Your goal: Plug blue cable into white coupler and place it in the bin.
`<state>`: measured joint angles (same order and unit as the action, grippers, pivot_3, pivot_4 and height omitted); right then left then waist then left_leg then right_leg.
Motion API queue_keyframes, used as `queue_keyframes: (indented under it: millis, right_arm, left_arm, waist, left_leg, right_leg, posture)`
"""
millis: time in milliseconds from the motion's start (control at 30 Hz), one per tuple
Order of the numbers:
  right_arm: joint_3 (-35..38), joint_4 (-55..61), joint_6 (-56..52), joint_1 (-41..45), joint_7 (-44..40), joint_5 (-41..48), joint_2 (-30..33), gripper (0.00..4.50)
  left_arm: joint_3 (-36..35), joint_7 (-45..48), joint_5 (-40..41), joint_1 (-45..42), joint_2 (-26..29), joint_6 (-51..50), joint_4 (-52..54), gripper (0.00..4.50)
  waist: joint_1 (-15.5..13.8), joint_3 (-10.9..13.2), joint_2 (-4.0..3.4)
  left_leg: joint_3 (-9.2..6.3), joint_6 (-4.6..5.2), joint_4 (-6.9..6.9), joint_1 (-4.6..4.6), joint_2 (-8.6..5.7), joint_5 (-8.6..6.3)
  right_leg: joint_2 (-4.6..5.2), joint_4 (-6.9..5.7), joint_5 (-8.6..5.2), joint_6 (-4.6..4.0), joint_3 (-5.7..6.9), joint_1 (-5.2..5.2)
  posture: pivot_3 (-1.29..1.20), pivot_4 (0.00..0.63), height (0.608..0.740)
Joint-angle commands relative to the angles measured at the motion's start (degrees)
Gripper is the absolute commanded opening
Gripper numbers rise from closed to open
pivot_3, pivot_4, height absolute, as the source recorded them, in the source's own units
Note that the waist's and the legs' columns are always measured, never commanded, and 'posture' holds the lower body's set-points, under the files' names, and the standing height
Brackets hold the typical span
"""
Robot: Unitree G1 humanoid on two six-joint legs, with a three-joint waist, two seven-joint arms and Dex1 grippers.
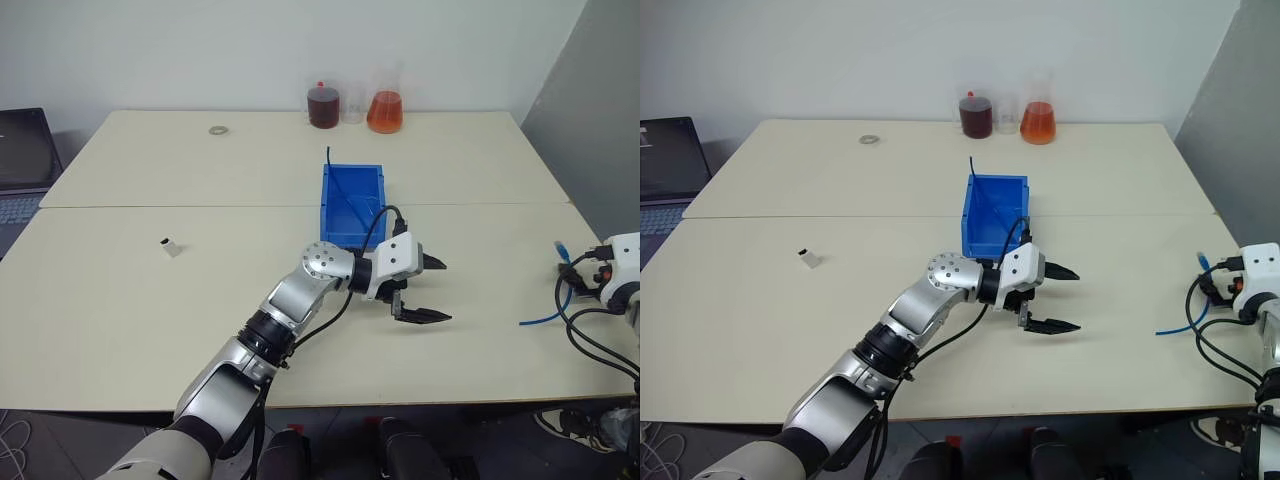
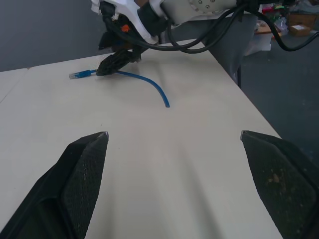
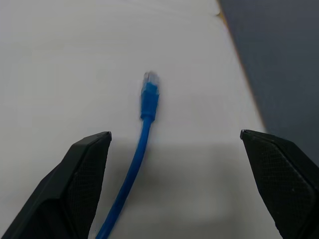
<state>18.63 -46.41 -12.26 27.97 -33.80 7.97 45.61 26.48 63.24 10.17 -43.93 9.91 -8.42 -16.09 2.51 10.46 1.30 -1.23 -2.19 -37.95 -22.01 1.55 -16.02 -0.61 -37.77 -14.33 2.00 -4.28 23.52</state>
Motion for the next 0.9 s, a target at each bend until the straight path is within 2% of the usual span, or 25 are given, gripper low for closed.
queue_keyframes:
  millis: [33, 267, 300, 333, 833, 900]
  right_arm:
    - [0.3, -4.7, -0.7, 3.1, -3.7, 1.3, 1.9, 4.41]
    - [-1.9, -13.2, 2.8, 6.7, -5.8, -0.8, 3.0, 4.41]
    - [-2.0, -13.7, 2.8, 7.0, -6.1, -0.6, 3.0, 4.05]
    - [-2.0, -14.2, 2.6, 7.3, -6.5, -0.3, 3.0, 3.96]
    - [-1.4, -17.1, 0.9, 9.3, -5.1, 0.7, 2.2, 0.19]
    - [-1.7, -17.1, 1.4, 9.3, -5.2, 0.5, 2.2, 0.09]
  left_arm:
    - [-1.6, 0.9, 0.7, 0.4, 0.3, -0.5, 3.1, 4.5]
    - [-1.6, 0.7, 0.1, 0.0, -0.1, -0.5, 2.5, 4.5]
    - [-1.6, 0.7, 0.0, -0.1, -0.1, -0.4, 2.4, 4.5]
    - [-1.6, 0.7, 0.0, -0.3, -0.2, -0.6, 2.3, 4.5]
    - [-3.1, 1.4, -0.2, -0.7, 0.8, -1.3, 2.1, 4.5]
    - [-3.2, 1.4, -0.1, -0.7, 0.9, -1.3, 2.2, 4.5]
  waist:
    - [0.1, 0.0, -0.03]
    - [0.0, 0.0, -0.03]
    - [0.0, 0.0, -0.03]
    - [0.0, 0.0, -0.03]
    - [-0.1, 0.0, -0.03]
    - [-0.2, 0.0, -0.03]
  left_leg:
    - [0.0, 0.0, -0.01, 0.01, -0.01, 0.0]
    - [-0.01, 0.0, -0.04, 0.06, -0.02, 0.0]
    - [-0.01, 0.0, -0.04, 0.08, -0.02, 0.0]
    - [-0.01, 0.0, -0.04, 0.09, -0.02, 0.0]
    - [-0.04, -0.01, -0.1, 0.1, -0.03, 0.0]
    - [-0.04, -0.01, -0.1, 0.1, -0.03, 0.0]
  right_leg:
    - [0.01, -0.01, 0.0, 0.0, 0.0, -0.01]
    - [0.03, 0.0, -0.02, 0.07, 0.01, -0.1]
    - [0.02, 0.01, -0.02, 0.08, 0.01, -0.11]
    - [0.02, 0.0, -0.02, 0.08, 0.02, -0.12]
    - [0.04, 0.0, 0.03, 0.05, 0.03, -0.19]
    - [0.04, 0.0, 0.03, 0.05, 0.04, -0.19]
  posture:
    - [0.0, 0.15, 0.74]
    - [0.0, 0.15, 0.74]
    - [0.0, 0.15, 0.74]
    - [0.0, 0.15, 0.74]
    - [0.0, 0.15, 0.74]
    - [0.0, 0.15, 0.74]
